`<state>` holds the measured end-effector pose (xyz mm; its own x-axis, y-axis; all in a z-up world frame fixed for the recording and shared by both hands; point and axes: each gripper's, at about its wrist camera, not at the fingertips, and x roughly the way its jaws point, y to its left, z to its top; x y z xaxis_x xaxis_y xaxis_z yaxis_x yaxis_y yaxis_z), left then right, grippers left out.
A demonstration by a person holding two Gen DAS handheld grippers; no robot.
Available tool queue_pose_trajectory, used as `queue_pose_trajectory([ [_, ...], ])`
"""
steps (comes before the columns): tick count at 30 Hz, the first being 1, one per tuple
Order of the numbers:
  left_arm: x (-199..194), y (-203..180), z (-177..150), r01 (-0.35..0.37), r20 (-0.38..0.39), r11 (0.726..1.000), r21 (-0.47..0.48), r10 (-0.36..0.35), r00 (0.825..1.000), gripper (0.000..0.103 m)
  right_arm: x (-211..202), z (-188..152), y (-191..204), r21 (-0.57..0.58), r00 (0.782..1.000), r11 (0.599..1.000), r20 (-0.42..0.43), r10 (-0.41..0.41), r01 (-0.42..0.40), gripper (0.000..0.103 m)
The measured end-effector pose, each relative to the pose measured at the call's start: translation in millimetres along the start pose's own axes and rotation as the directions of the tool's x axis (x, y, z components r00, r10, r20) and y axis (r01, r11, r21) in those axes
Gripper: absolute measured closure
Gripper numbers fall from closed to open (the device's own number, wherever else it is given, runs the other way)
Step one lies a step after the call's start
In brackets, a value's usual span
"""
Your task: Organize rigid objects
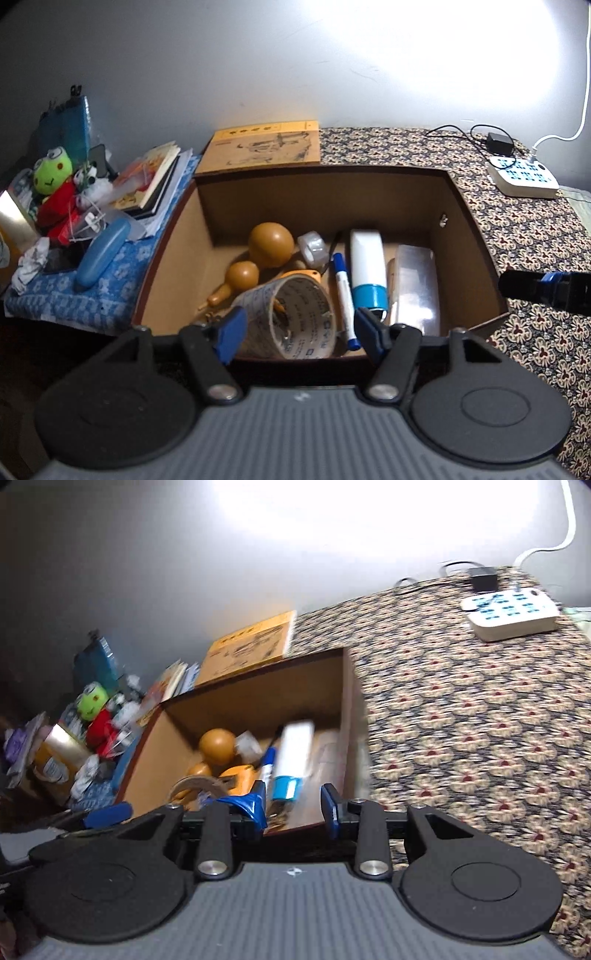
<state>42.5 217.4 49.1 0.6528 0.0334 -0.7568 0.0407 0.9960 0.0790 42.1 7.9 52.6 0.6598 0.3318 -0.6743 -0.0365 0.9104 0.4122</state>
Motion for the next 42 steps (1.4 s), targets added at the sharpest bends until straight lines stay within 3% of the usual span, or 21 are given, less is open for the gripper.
queue_pose_trajectory([
  [6,-8,-49,-8,0.161,0.004,0.981,0.111,-0.162,0.987,0.038,-28,-12,-56,0.101,0.988,0.983,0.014,-0.154,0.152,0.087],
  [10,-1,-93,-21,0.288,-0.094,0.942,0.175,-0.275,0.957,0.038,-41,-31,-91,0.168,0.963,0.949,-0.015,-0.27,0.269,0.086],
  [14,13,-135,-34,0.305,-0.183,0.926,0.223,-0.268,0.946,0.038,-53,-49,-122,0.234,0.932,0.903,-0.065,-0.356,0.361,0.086],
  [18,20,-163,-42,0.321,-0.245,0.913,0.252,-0.26,0.934,0.038,-64,-62,-141,0.255,0.93,0.895,-0.116,-0.348,0.367,0.086],
  [23,17,-178,-39,0.283,-0.23,0.928,0.241,-0.229,0.946,0.038,-75,-64,-154,0.247,0.936,0.903,-0.131,-0.327,0.35,0.087],
  [28,6,-165,-28,0.214,-0.178,0.961,0.173,-0.184,0.967,0.038,-72,-50,-148,0.196,0.961,0.944,-0.137,-0.242,0.266,0.086],
  [34,-11,-122,-12,0.054,-0.1,0.996,0.066,-0.048,0.994,0.037,-56,-23,-100,0.025,0.983,0.989,-0.118,-0.141,0.145,0.086],
  [38,-22,-85,-9,-0.044,-0.074,0.999,0.002,0.044,0.996,0.037,-45,-10,-61,-0.05,0.989,0.996,-0.123,-0.085,0.079,0.086],
  [42,-27,-50,-9,-0.09,-0.072,0.995,-0.037,0.087,0.994,0.037,-37,-6,-26,-0.093,0.99,0.994,-0.12,-0.07,0.059,0.086],
])
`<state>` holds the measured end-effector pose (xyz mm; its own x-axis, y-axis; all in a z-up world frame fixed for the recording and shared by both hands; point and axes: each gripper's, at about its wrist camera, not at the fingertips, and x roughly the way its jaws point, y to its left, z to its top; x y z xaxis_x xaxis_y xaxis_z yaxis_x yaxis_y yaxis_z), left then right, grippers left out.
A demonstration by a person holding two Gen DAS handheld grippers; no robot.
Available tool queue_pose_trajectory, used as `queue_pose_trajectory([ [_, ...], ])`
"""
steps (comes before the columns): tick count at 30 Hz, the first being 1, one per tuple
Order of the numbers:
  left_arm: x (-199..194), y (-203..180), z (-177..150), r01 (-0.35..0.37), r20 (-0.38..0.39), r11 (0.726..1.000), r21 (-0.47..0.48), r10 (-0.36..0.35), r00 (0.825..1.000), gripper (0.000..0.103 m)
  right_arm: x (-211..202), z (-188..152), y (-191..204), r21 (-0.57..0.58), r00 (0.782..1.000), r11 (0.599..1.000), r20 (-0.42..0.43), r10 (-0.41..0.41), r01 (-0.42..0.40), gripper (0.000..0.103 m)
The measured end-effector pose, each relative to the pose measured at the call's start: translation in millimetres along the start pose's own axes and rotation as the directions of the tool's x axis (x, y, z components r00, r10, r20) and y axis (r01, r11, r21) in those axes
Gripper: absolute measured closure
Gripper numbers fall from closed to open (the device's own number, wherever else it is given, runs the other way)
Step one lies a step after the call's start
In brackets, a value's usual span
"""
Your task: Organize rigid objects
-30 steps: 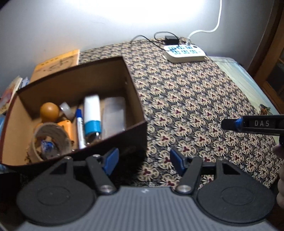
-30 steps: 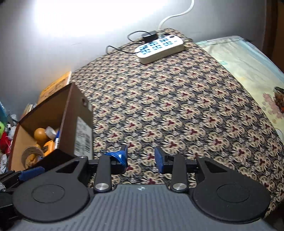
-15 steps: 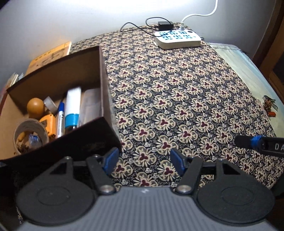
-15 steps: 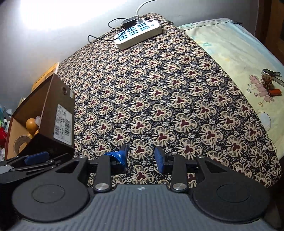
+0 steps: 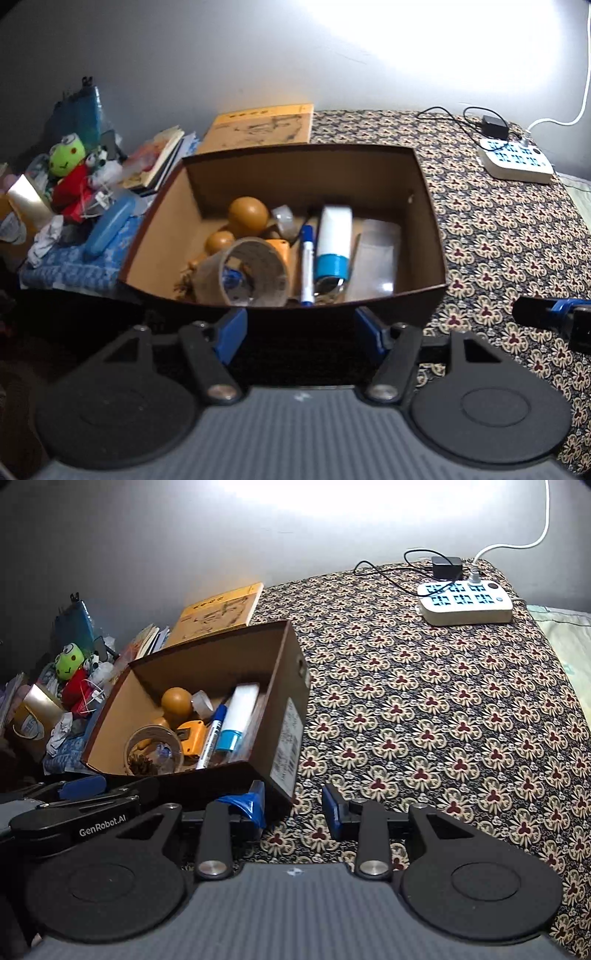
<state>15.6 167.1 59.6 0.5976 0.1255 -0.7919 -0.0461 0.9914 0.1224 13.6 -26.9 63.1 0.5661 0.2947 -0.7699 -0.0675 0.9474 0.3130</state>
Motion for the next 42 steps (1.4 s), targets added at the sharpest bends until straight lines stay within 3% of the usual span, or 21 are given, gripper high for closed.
queue_pose_trajectory([
  [4,4,28,-3,0.004,-0.036,1.0,-0.02,-0.004,0.999,0.037,10,-1,27,-0.008,0.999,0.999,-0.043,0.033,-0.033,0.086],
  [9,15,50,-6,0.042,-0.079,0.999,-0.008,-0.043,0.996,0.037,22,-2,53,0.009,0.998,1.0,-0.056,0.013,-0.013,0.086],
  [20,32,64,6,0.174,-0.149,0.983,0.056,-0.164,0.975,0.037,31,-2,76,0.065,0.997,0.997,-0.062,-0.044,0.048,0.086],
  [27,5,84,60,0.11,-0.002,0.988,0.112,-0.11,0.994,0.037,-13,60,96,-0.019,0.997,0.999,0.062,-0.046,0.047,0.085],
  [31,-15,96,94,0.049,0.082,0.993,0.107,-0.058,0.995,0.037,-50,109,110,-0.094,0.994,0.995,0.11,0.0,0.011,0.085],
  [34,-24,105,106,0.025,0.127,0.997,0.066,-0.034,0.991,0.036,-70,131,124,-0.188,0.98,0.981,0.198,-0.018,0.056,0.085],
  [37,-20,108,108,0.022,0.129,1.0,0.022,-0.025,0.991,0.036,-71,135,123,-0.198,0.961,0.976,0.275,-0.036,0.093,0.084],
  [42,7,104,92,0.036,0.065,0.999,-0.003,-0.035,0.997,0.036,-21,102,109,-0.158,0.977,0.986,0.212,-0.012,0.047,0.084],
])
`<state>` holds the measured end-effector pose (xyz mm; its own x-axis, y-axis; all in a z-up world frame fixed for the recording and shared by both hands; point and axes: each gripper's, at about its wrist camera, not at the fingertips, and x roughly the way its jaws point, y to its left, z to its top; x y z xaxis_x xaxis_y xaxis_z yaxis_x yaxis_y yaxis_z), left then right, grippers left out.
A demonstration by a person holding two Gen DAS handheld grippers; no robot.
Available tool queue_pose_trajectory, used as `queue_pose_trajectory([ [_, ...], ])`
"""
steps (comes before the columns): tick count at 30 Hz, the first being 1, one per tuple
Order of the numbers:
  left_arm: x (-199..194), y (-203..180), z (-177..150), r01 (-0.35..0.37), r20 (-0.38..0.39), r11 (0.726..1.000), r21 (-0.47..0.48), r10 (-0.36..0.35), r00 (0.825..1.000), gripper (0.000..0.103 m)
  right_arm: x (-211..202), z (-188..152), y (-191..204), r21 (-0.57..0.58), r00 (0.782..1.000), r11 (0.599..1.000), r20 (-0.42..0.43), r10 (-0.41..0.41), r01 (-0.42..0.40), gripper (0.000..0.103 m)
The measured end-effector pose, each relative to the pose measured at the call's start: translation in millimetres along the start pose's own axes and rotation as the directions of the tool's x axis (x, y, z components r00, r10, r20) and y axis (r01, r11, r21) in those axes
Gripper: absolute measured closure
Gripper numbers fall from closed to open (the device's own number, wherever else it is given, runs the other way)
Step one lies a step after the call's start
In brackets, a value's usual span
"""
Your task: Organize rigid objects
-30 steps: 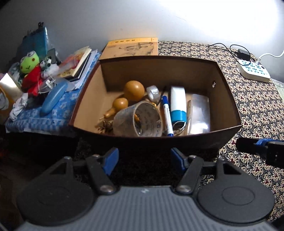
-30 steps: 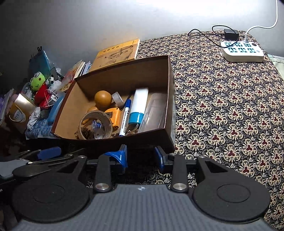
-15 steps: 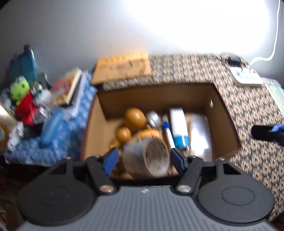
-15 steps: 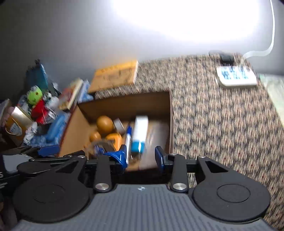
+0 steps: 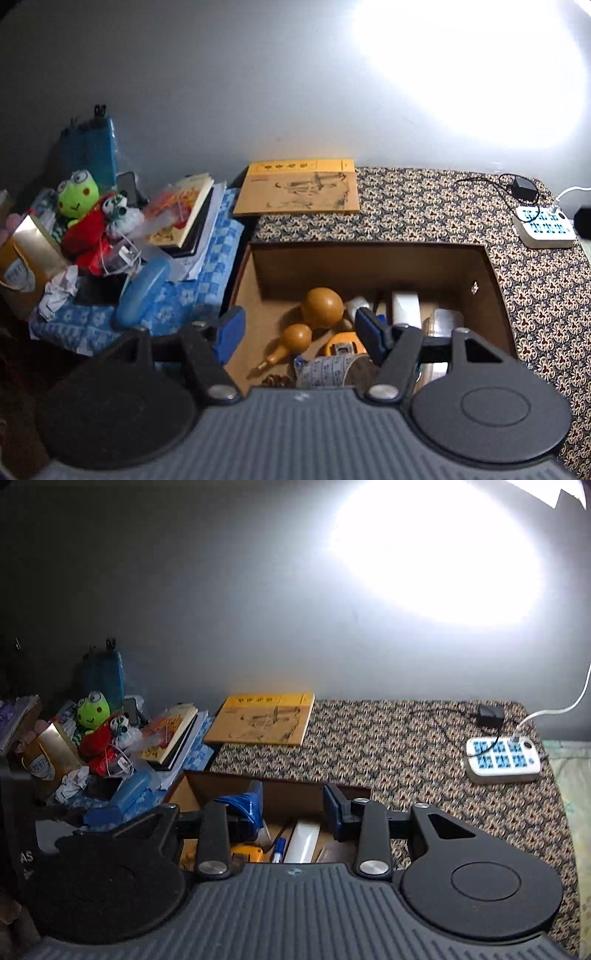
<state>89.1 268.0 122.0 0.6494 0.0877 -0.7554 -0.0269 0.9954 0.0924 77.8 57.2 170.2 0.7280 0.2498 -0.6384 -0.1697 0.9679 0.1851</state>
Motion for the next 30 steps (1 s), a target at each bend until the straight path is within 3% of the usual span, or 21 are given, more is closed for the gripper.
queue_pose_trajectory([
  [4,20,-10,-18,-0.02,-0.032,1.0,0.016,0.02,0.999,0.036,35,-40,2,0.047,0.997,0.999,-0.083,0.001,0.003,0.084],
  [9,37,-16,-30,-0.008,-0.063,1.0,0.008,0.008,0.998,0.036,53,-63,-1,0.137,0.99,0.99,-0.135,0.047,-0.029,0.084],
  [20,52,-26,-57,0.036,-0.14,0.999,0.028,-0.032,0.99,0.036,63,-84,-16,0.189,0.967,0.982,-0.246,0.071,-0.024,0.084],
  [30,53,-35,-66,0.041,-0.155,0.998,0.051,-0.032,0.987,0.036,66,-93,-19,0.204,0.952,0.979,-0.295,0.082,-0.021,0.084],
])
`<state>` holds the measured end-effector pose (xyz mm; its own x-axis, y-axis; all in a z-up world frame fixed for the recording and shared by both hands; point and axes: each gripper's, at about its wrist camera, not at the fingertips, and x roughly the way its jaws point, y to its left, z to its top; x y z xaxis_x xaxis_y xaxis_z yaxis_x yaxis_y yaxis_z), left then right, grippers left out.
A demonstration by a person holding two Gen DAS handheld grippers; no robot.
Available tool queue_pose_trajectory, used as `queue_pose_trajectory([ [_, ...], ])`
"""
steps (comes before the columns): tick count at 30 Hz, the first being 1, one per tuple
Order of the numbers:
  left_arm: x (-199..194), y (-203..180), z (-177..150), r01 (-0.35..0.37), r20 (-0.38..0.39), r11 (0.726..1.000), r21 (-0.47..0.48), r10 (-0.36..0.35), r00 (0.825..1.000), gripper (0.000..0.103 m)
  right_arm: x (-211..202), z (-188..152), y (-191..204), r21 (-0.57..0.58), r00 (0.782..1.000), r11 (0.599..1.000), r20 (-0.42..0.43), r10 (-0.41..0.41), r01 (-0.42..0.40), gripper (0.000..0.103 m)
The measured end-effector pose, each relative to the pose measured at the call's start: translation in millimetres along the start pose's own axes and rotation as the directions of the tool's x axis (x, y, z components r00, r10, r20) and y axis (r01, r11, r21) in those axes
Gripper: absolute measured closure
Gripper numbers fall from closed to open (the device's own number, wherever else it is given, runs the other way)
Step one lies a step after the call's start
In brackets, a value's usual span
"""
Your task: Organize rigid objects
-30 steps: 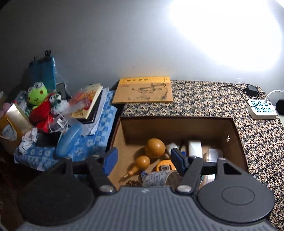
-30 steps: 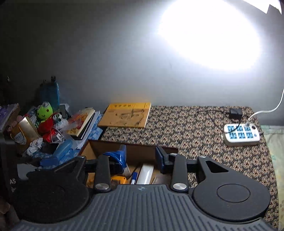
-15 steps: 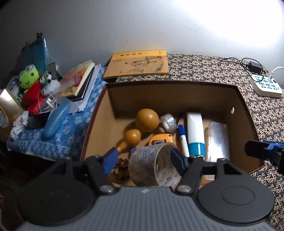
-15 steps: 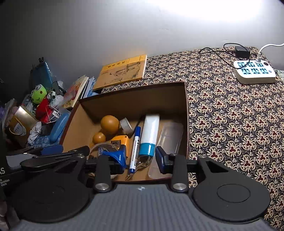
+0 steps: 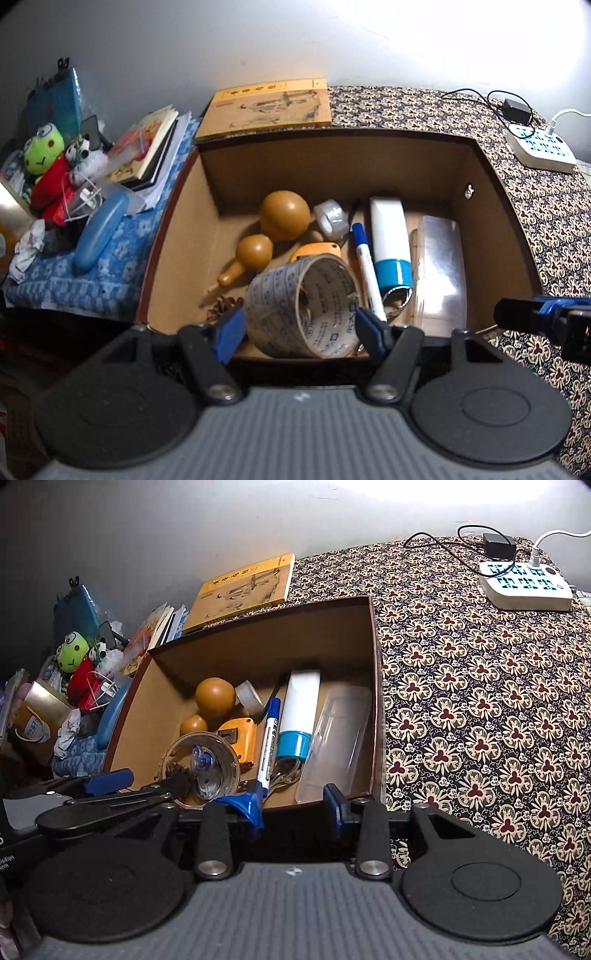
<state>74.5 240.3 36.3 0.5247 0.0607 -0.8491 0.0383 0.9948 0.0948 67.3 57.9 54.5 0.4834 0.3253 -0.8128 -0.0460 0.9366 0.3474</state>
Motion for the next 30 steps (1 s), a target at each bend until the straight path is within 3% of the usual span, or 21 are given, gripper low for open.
queue_pose_trajectory([
  [17,7,0,6,-0.072,0.083,0.997,0.018,0.071,0.994,0.036,1,2,1,0.008,0.989,1.0,0.149,-0.002,0.001,0.084],
  [30,21,9,12,-0.048,0.071,0.999,-0.015,0.049,0.996,0.036,15,6,8,-0.028,0.989,1.0,0.151,0.004,0.0,0.084],
])
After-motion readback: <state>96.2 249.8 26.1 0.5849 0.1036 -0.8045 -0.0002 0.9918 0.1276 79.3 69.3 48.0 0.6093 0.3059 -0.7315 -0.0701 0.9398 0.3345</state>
